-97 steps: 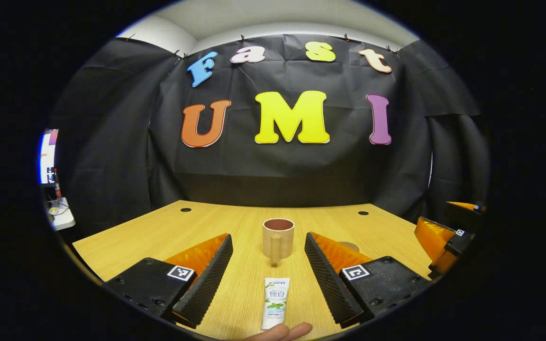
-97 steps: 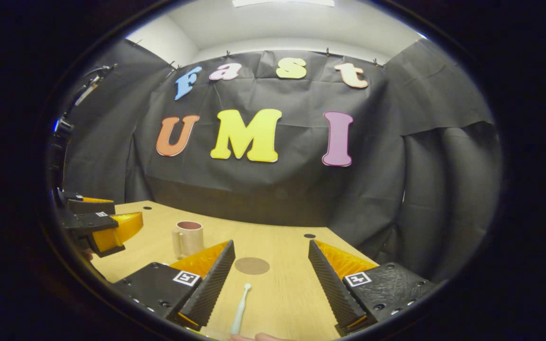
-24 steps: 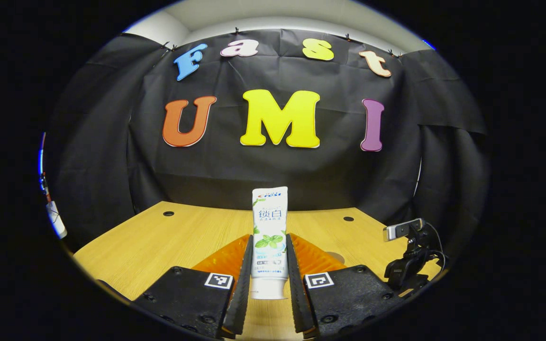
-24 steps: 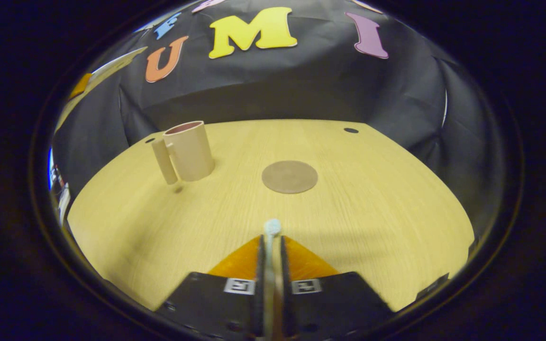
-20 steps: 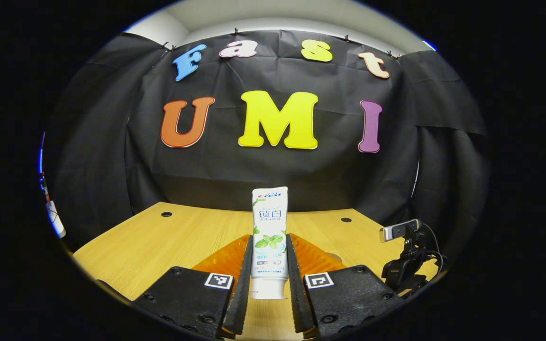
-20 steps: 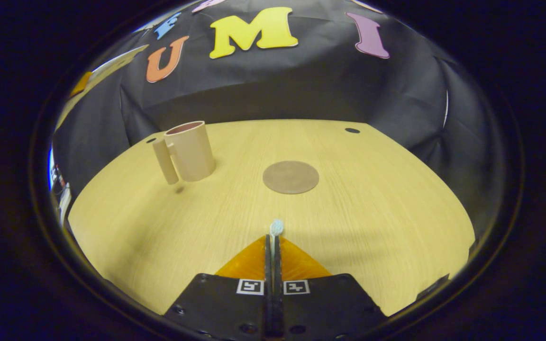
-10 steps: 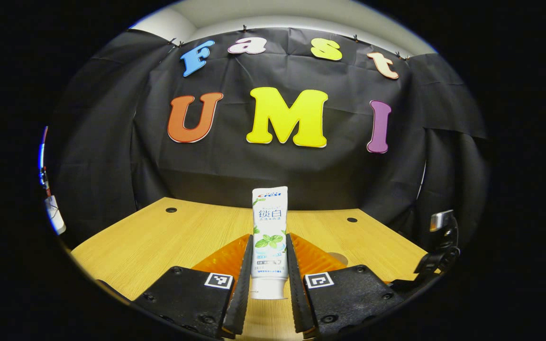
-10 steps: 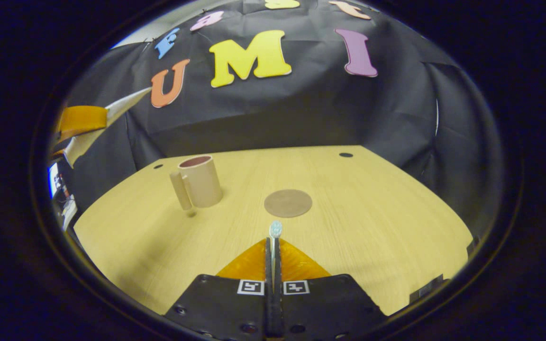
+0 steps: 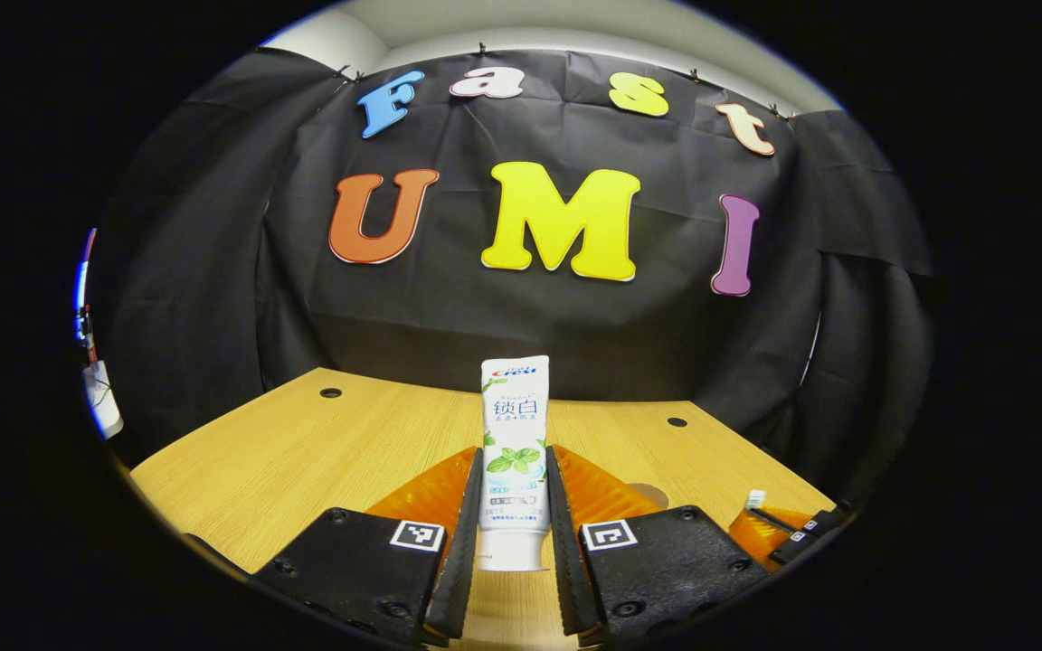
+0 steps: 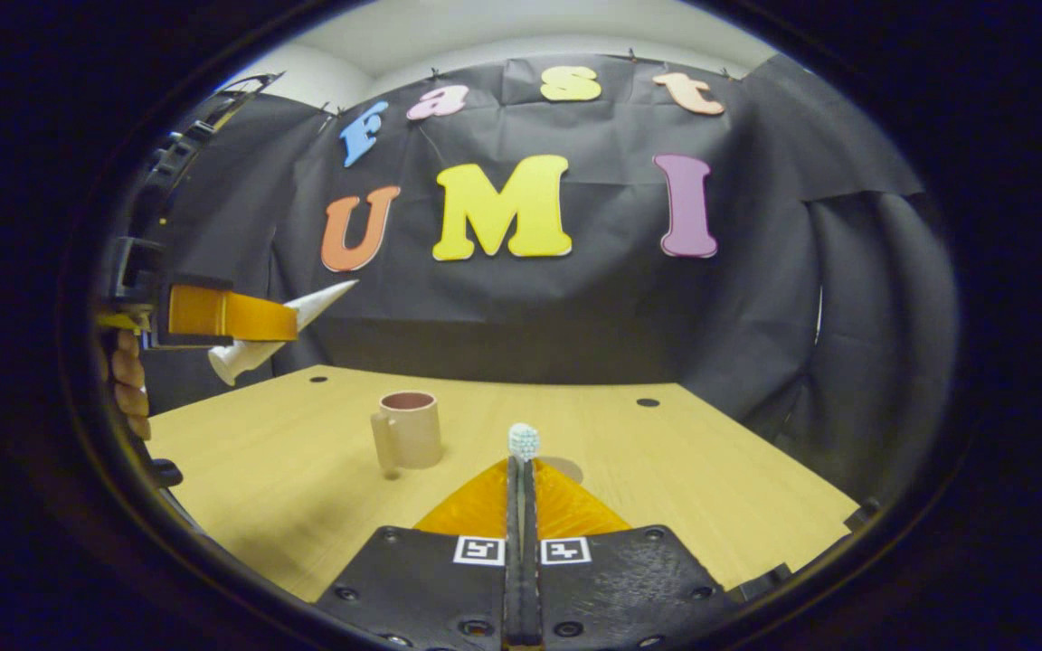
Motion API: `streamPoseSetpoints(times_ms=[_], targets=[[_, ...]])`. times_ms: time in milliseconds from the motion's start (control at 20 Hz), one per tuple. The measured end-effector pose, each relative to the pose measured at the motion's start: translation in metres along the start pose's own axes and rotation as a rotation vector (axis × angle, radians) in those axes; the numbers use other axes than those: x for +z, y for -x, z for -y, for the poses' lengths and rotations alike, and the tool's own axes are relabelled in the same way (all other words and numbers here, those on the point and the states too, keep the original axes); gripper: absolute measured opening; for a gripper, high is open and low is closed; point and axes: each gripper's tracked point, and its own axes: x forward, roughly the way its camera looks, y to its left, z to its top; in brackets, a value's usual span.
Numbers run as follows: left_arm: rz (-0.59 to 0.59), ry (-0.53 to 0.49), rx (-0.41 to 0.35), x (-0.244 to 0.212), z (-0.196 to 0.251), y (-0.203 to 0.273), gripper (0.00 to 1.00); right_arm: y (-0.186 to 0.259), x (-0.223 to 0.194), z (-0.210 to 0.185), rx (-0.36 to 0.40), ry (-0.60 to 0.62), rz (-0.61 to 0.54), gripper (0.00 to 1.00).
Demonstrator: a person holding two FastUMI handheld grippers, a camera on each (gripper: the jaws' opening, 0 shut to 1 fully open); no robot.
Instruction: Put the toothbrush and toothpaste on the desktop into the cup, then pick up the cup and place it on the coaster on the desktop.
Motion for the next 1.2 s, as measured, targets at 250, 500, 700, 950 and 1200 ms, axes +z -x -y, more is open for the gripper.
streamPoseSetpoints(times_ms=[250,500,700,950,1200], targets=[[0.010,0.014,0.018,0.003,-0.007,-0.001,0.41,0.019,0.033,0.001,0.001,0.015,0.113,0.00],[-0.002,0.013,0.023,-0.001,-0.009,-0.006,0.41,0.030,0.044,-0.001,0.015,0.014,0.162,0.00],[-0.011,0.020,0.033,-0.004,-0.012,-0.007,0.41,0.034,0.048,0.002,0.009,0.018,0.184,0.00],[-0.016,0.014,0.024,-0.005,-0.008,-0.007,0.41,0.025,0.039,0.007,-0.004,0.006,0.139,0.00],[-0.012,0.006,0.022,-0.004,-0.007,-0.007,0.41,0.009,0.016,0.008,0.016,-0.018,0.048,0.24]])
